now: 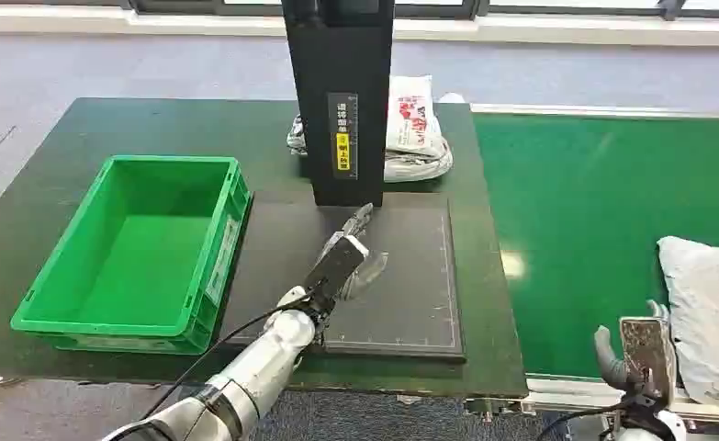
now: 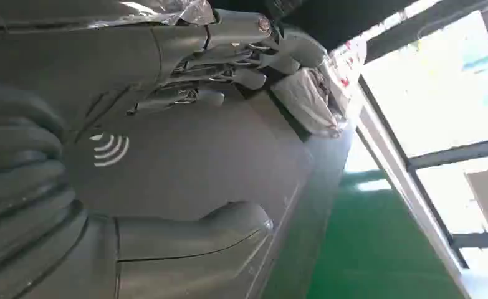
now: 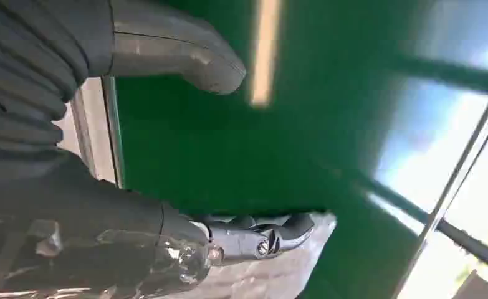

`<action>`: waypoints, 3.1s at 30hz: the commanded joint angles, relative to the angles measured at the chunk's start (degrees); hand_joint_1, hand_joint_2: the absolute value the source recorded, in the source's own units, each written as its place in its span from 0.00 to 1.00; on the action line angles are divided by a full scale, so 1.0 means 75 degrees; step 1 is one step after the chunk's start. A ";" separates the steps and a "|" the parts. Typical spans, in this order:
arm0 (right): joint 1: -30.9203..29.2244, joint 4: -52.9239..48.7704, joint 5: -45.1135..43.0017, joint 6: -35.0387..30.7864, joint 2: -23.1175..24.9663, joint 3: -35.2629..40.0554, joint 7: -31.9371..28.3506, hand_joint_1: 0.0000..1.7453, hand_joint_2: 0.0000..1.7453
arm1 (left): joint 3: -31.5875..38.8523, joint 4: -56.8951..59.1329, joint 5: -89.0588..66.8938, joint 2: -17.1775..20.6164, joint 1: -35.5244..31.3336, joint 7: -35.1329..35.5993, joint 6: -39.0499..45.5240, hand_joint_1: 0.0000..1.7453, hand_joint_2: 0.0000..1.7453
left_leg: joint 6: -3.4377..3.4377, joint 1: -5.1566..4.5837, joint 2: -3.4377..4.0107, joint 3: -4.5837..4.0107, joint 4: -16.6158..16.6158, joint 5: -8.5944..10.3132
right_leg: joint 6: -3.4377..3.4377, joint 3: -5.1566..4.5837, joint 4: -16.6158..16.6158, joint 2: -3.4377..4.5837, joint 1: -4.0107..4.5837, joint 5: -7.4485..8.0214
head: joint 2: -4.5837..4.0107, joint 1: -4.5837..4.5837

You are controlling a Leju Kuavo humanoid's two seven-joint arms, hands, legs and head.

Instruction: Moved the parcel from conveyor to table for the left to box.

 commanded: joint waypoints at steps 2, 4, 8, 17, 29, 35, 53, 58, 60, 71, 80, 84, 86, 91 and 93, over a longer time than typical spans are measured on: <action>-0.0944 0.3139 -0.0060 -0.0800 -0.2154 0.1521 0.0242 0.00 1.00 | 0.0662 -0.0666 0.0304 0.0869 0.0407 -0.0034 -0.0043 0.00 1.00 | 0.0003 0.0003 0.0057 0.0043 -0.0025 -0.0004 | -0.0003 0.0032 -0.0032 0.0051 0.0004 0.0017 | 0.0000 0.0000; -0.0932 0.3125 -0.0067 -0.0804 -0.2140 0.1531 0.0248 0.00 1.00 | 0.0657 -0.0666 0.0300 0.0841 0.0401 -0.0009 -0.0029 0.00 1.00 | 0.0002 0.0004 0.0034 0.0024 -0.0009 -0.0004 | -0.0002 0.0022 -0.0014 0.0027 0.0005 0.0008 | 0.0000 0.0000; -0.1805 0.3749 0.0446 -0.1315 -0.2589 0.2961 0.0942 0.00 1.00 | 0.0913 -0.2181 0.0549 0.1255 0.1524 0.0245 0.0574 0.00 1.00 | 0.0000 0.0002 0.0059 0.0041 -0.0017 -0.0009 | -0.0005 0.0026 -0.0021 0.0055 0.0004 0.0013 | 0.0000 0.0000; -0.2965 0.5075 0.0857 -0.1601 -0.2958 0.3652 0.1198 0.00 1.00 | 0.0953 -0.2763 0.0538 0.1282 0.1822 0.0511 0.0647 0.00 1.00 | 0.0006 0.0008 0.0053 0.0042 -0.0018 0.0000 | 0.0001 0.0024 -0.0025 0.0055 0.0010 0.0015 | 0.0000 0.0000; -0.5304 0.7404 0.2882 -0.1958 -0.3103 0.5001 0.2426 0.00 1.00 | 0.1146 -0.3037 0.0419 0.1058 0.1981 0.0599 0.0711 0.00 1.00 | 0.0005 0.0000 0.0085 0.0026 -0.0006 -0.0004 | 0.0003 0.0007 -0.0011 0.0088 0.0001 0.0030 | 0.0000 0.0000; -0.5861 0.8028 0.4062 -0.1695 -0.3245 0.5622 0.3806 0.00 1.00 | 0.1245 -0.2966 0.0369 0.0960 0.1906 0.0688 0.0746 0.00 1.00 | 0.0014 -0.0001 0.0019 0.0016 -0.0001 0.0021 | 0.0011 0.0006 -0.0004 0.0028 0.0000 0.0026 | 0.0000 0.0000; -0.5531 0.8163 0.4276 -0.0546 -0.3136 0.4917 0.4931 0.00 1.00 | 0.1564 -0.3753 0.0042 0.0954 0.2427 0.0976 0.0934 0.00 1.00 | 0.0012 0.0004 -0.0002 0.0031 -0.0015 0.0021 | 0.0008 0.0033 -0.0022 0.0005 0.0005 0.0023 | 0.0000 0.0000; -0.5498 0.8153 0.4288 -0.0588 -0.3086 0.4906 0.4943 0.00 1.00 | 0.1575 -0.3775 0.0032 0.0957 0.2429 0.0986 0.0929 0.00 1.00 | 0.0013 0.0004 0.0001 0.0022 -0.0009 0.0020 | 0.0010 0.0022 -0.0016 0.0008 0.0006 0.0023 | 0.0000 0.0000; -0.5515 0.8152 0.4294 -0.0571 -0.3089 0.4904 0.4947 0.00 1.00 | 0.1578 -0.3775 0.0030 0.0955 0.2430 0.0988 0.0927 0.00 1.00 | 0.0013 0.0001 0.0000 0.0023 -0.0012 0.0022 | 0.0009 0.0023 -0.0017 0.0007 0.0003 0.0024 | 0.0000 0.0000; -0.5286 0.8187 0.3869 0.0019 -0.2814 0.4311 0.4366 0.00 1.00 | 0.1685 -0.3982 -0.0122 0.0953 0.2535 0.1054 0.0841 0.00 1.00 | 0.0011 0.0008 0.0009 0.0034 -0.0019 0.0020 | 0.0007 0.0034 -0.0029 0.0016 0.0010 0.0027 | 0.0000 0.0000; -0.4990 0.8052 0.3563 0.0081 -0.2801 0.3610 0.4020 0.00 1.00 | 0.1836 -0.4147 -0.0363 0.0926 0.2646 0.1154 0.0689 0.00 1.00 | 0.0014 0.0005 -0.0006 0.0019 -0.0008 0.0021 | 0.0011 0.0021 -0.0017 0.0001 0.0007 0.0022 | 0.0000 0.0000; -0.4814 0.7944 0.3200 0.0262 -0.2736 0.3200 0.3623 0.00 1.00 | 0.1885 -0.4227 -0.0410 0.0935 0.2689 0.1182 0.0633 0.00 1.00 | 0.0014 0.0004 -0.0002 0.0016 -0.0006 0.0020 | 0.0012 0.0017 -0.0013 0.0005 0.0005 0.0022 | 0.0000 0.0000; -0.4746 0.7919 0.2988 0.0358 -0.2700 0.2992 0.3428 0.00 1.00 | 0.1921 -0.4239 -0.0420 0.0931 0.2689 0.1188 0.0601 0.00 1.00 | 0.0011 0.0008 0.0007 0.0038 -0.0022 0.0019 | 0.0006 0.0039 -0.0030 0.0013 0.0010 0.0024 | 0.0000 0.0000; -0.4704 0.7898 0.2946 0.0341 -0.2688 0.2929 0.3398 0.00 1.00 | 0.1943 -0.4257 -0.0448 0.0919 0.2694 0.1205 0.0590 0.00 1.00 | 0.0014 0.0004 0.0000 0.0017 -0.0010 0.0021 | 0.0010 0.0018 -0.0016 0.0005 0.0006 0.0023 | 0.0000 0.0000; -0.4709 0.7893 0.2936 0.0354 -0.2679 0.2916 0.3396 0.00 1.00 | 0.1950 -0.4265 -0.0455 0.0915 0.2696 0.1211 0.0590 0.00 1.00 | 0.0015 0.0002 -0.0003 0.0013 -0.0006 0.0020 | 0.0012 0.0015 -0.0011 0.0003 0.0004 0.0021 | 0.0000 0.0000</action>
